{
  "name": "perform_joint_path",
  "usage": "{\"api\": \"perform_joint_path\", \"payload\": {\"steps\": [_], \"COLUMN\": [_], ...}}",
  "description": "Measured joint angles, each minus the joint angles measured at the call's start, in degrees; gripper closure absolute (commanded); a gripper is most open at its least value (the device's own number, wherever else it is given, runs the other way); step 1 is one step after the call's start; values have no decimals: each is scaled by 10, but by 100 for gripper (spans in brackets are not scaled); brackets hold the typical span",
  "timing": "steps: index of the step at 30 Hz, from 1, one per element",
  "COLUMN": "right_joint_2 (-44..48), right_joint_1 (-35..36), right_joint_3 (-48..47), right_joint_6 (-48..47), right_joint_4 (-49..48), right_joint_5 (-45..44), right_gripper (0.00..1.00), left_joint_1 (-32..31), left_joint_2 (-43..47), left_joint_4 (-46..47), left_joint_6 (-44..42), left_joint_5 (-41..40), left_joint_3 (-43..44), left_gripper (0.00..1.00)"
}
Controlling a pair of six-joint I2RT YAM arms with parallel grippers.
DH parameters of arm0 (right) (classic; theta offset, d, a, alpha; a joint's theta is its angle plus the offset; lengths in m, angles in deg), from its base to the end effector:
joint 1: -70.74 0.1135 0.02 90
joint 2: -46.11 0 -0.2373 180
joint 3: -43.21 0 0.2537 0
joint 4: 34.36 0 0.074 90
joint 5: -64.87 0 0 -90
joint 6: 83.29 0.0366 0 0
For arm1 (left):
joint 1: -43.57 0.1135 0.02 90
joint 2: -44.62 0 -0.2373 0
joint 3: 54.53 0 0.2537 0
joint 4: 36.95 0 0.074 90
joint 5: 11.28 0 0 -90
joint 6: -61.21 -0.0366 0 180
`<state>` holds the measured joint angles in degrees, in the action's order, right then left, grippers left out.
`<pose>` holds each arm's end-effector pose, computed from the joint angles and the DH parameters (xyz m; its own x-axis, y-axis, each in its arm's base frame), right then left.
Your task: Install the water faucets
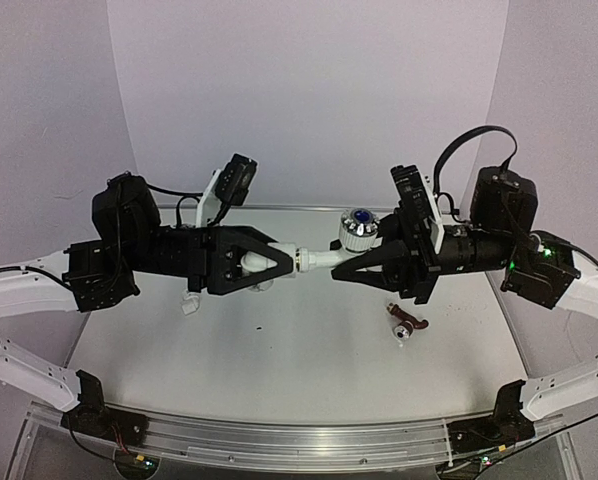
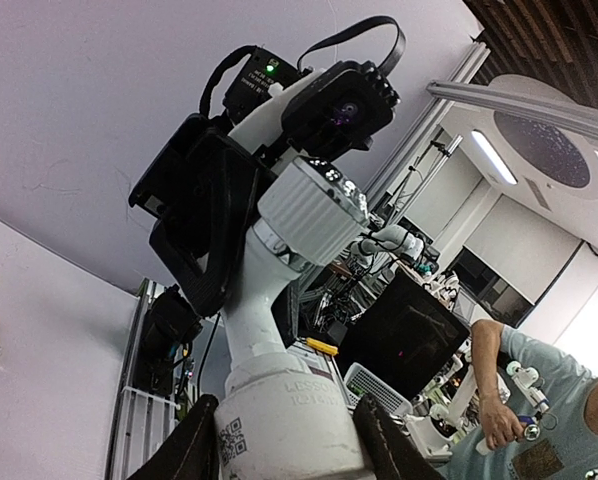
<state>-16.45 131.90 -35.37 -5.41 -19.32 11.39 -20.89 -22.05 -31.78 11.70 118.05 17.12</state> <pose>0.1053 0.2364 0.3959 0.2161 0.0427 -0.9754 -0.9672 -0.1274 -0.2199 0.0996 -0.2622 0.3715 -0.5700 0.0280 -0.8211 0.7847 -0.2777 -0.5542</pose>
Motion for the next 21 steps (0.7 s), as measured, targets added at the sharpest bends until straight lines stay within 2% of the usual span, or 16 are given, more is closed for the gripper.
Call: {"api": "perform_joint_path", "payload": {"steps": [1,2,3,4,5,6,9,15,21], "right_joint_2": [0,0,0,0,0,0,0,1,3], "right_joint_1": [0,0,0,0,0,0,0,0,1], "right_joint_3": [0,0,0,0,0,0,0,0,-1], "right_joint_6": [3,5,3,3,2,1,-8,-51,-118], "right_joint_4": [-2,-4,-5,-5,-5,-4,-3,-2,0], "right_joint_5": [0,0,0,0,-2,-4,-23,-72,-107], "right_gripper": [100,100,100,100,100,100,100,100,100], "left_joint_1": [0,0,0,0,0,0,0,0,0], "left_joint_2": [0,0,0,0,0,0,3,50,64], "left_joint_4": [3,5,5,4,2,1,-18,-70,-96], "left_joint_6": [0,0,0,-1,-1,-7,-12,-16,-5], "left_joint_5": [0,-1,-1,-4,-6,-8,-26,-80,-85], "left_joint_3": [0,0,0,0,0,0,0,-14,-16], "left_gripper": [91,76,55,40,31,18,2,0,0]}}
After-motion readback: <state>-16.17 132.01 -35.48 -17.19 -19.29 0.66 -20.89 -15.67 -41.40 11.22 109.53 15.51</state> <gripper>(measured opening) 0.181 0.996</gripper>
